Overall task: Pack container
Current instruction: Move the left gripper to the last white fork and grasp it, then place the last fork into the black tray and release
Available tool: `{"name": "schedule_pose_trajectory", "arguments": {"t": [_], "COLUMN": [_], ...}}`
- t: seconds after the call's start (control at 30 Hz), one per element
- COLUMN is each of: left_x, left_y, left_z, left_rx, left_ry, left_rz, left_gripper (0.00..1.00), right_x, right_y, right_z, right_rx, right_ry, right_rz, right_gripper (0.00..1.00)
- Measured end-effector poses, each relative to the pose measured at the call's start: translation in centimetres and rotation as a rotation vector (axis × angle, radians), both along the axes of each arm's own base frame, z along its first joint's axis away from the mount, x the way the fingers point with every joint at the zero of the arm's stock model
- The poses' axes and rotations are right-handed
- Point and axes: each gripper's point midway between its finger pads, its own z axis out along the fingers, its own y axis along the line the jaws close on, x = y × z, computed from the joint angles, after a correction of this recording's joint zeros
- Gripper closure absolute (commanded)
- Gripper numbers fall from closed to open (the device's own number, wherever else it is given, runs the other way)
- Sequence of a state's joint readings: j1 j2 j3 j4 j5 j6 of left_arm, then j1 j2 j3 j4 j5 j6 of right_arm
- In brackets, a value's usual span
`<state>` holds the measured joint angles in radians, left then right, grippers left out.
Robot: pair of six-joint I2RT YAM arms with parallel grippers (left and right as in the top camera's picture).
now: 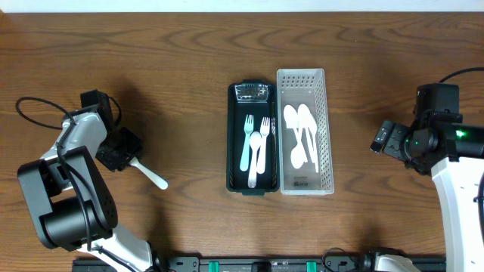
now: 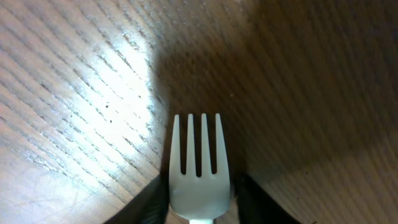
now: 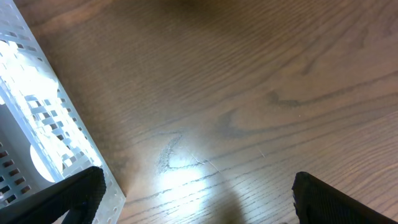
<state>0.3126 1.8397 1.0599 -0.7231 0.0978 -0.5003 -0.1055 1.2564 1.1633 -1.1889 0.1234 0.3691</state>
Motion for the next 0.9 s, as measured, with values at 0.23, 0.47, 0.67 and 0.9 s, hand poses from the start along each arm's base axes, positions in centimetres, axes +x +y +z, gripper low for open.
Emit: {"name": "schedule_pose_trajectory", "arguments": {"t": [0.23, 0.47, 0.67, 0.9], "left_x": [0.0, -0.1, -0.3, 4.5], "left_y": [0.0, -0.1, -1.6, -6.8], "left_z": [0.0, 0.2, 1.7, 12.6], "left_rx": [0.0, -0.003, -0.015, 0.052], "left_ry": [-0.001, 0.006, 0.044, -0.235], "left_rz": [-0.001, -0.025, -0.086, -0.289], "left_gripper": [0.82, 0.87, 0.87, 0.87], "right_x": [0.0, 0.0, 0.0, 0.0], "right_y": [0.0, 0.0, 0.0, 0.0], "right_z": [0.0, 0.0, 0.0, 0.0], "right_rx": [0.0, 0.0, 0.0, -0.001], "right_ry": [0.0, 0.0, 0.0, 0.0], "right_rz": [0.0, 0.0, 0.0, 0.004], "right_gripper": [0.01, 0.01, 0.01, 0.01]}}
